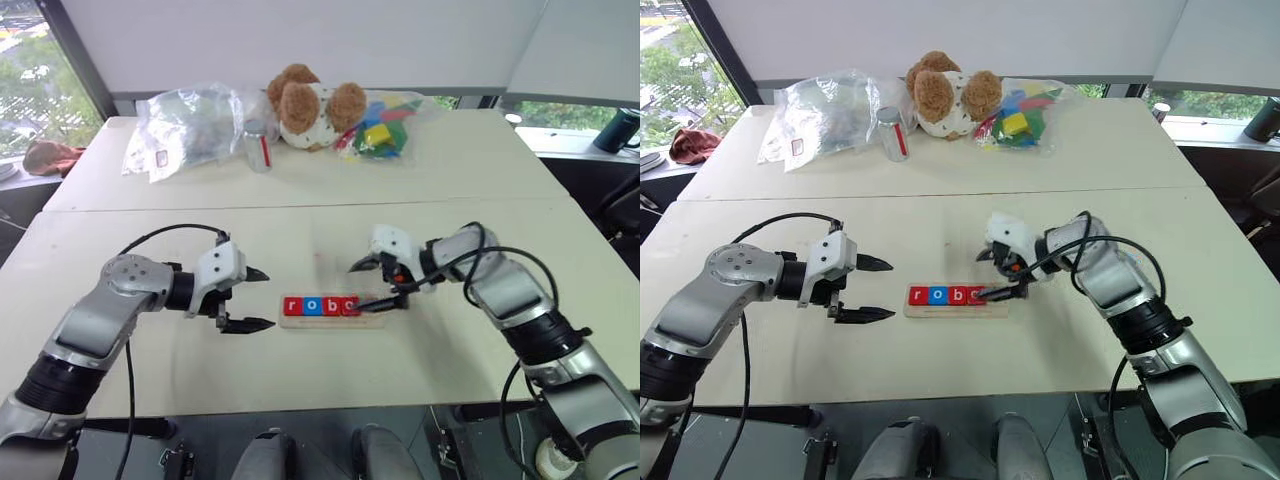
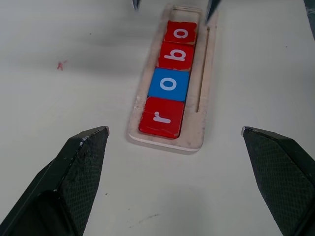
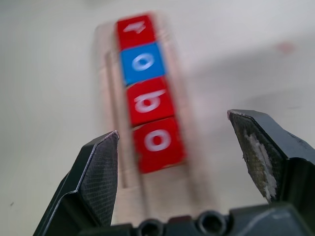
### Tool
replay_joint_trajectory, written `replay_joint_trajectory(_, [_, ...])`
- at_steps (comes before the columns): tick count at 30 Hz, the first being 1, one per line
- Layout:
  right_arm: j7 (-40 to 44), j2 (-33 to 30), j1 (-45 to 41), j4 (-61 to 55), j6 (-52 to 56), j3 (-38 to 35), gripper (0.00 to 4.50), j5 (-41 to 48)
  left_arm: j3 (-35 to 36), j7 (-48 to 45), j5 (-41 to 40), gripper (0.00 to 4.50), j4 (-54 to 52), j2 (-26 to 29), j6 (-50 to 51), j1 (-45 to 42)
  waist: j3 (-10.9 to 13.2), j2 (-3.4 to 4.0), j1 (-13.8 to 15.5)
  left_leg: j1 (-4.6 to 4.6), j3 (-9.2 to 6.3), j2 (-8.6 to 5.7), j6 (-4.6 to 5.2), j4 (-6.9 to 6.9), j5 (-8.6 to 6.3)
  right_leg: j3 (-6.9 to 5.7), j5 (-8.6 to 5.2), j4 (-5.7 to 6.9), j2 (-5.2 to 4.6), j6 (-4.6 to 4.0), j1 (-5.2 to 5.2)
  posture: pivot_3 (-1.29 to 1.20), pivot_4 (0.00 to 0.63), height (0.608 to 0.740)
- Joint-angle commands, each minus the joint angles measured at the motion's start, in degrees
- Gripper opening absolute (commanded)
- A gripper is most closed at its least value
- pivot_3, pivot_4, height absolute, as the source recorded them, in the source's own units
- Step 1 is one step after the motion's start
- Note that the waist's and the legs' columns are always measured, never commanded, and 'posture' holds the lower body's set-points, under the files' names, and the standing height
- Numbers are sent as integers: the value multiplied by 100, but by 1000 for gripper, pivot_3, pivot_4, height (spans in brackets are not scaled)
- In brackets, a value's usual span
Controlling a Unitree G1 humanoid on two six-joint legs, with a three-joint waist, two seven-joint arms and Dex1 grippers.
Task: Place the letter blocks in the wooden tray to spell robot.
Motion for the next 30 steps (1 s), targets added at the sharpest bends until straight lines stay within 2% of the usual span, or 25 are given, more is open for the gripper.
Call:
replay_joint_trajectory(1, [-1316, -15, 264, -408, 1018, -1428, 3864, 97, 321, 37, -381, 4500, -471, -13, 233, -49, 0, -1, 11, -2, -1, 0, 0, 0, 0, 0, 0, 0, -1, 0, 0, 0, 150, 740])
replay_joint_trajectory(3, [-2179, 177, 505, -619, 1518, -2131, 3864, 23, 384, 56, -581, 4500, -646, -42, 414, -87, -1, -1, 26, -5, -4, 0, -7, 0, 4, 0, 0, 0, -4, 0, 0, 0, 150, 740])
replay_joint_trajectory(5, [-3502, 718, 1004, -1114, 1985, -2983, 3864, -361, 342, 107, -723, 4500, -762, -156, 561, -245, -5, -6, 38, -6, -5, -1, -16, -2, 8, 2, 0, 0, -5, 0, -2, 0, 150, 740])
replay_joint_trajectory(7, [-4518, 1233, 1417, -1646, 2490, -3512, 3864, -738, 275, 153, -791, 4500, -813, -278, 666, -399, -7, -4, 50, -6, -13, 1, -22, -5, 11, 1, 0, 4, -2, 0, -4, 0, 150, 740])
replay_joint_trajectory(12, [-6165, 2485, 1966, -2753, 3448, -3504, 3864, -1472, -70, 155, -689, 4500, -605, -680, 636, -788, -11, 2, -14, -11, 9, -2, -34, -4, 20, 21, 0, 32, 4, 0, -25, 0, 150, 740])
replay_joint_trajectory(15, [-6750, 3014, 1991, -3042, 3691, -3412, 3864, -1709, -189, 134, -556, 4500, -424, -757, 508, -856, -11, 2, -65, 5, 16, -4, -29, -2, 19, 31, 0, 60, 8, 0, -25, 0, 150, 740])
replay_joint_trajectory(21, [-7477, 3786, 1854, -2783, 3725, -3867, 3864, -1673, -227, 176, -468, 4500, -257, -862, 431, -918, -11, 3, -40, 33, 9, 2, -19, -8, 14, 29, -1, 79, 28, -3, -14, 0, 150, 740])
replay_joint_trajectory(30, [-7698, 3665, 1512, -1070, 2696, -4209, 3864, -1230, -212, 359, -331, 4500, -331, -880, 413, -676, -11, 3, -79, 61, 15, 1, -16, -9, 12, 31, -1, 74, 28, -2, 12, 0, 150, 740])
